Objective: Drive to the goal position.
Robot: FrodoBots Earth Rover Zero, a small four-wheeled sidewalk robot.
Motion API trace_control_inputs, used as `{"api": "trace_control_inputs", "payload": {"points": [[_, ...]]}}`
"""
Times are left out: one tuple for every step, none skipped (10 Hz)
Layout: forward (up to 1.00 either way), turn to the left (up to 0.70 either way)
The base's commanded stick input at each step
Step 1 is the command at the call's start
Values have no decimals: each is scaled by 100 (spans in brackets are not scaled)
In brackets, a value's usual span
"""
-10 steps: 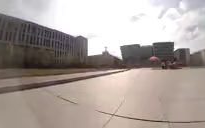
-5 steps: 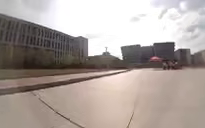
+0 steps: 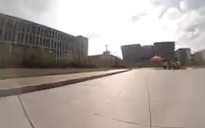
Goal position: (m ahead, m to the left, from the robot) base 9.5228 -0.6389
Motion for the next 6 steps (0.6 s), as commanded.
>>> {"api": "trace_control_inputs", "payload": {"points": [[100,-11],[100,0],[100,0],[100,0],[100,0],[100,-3]]}}
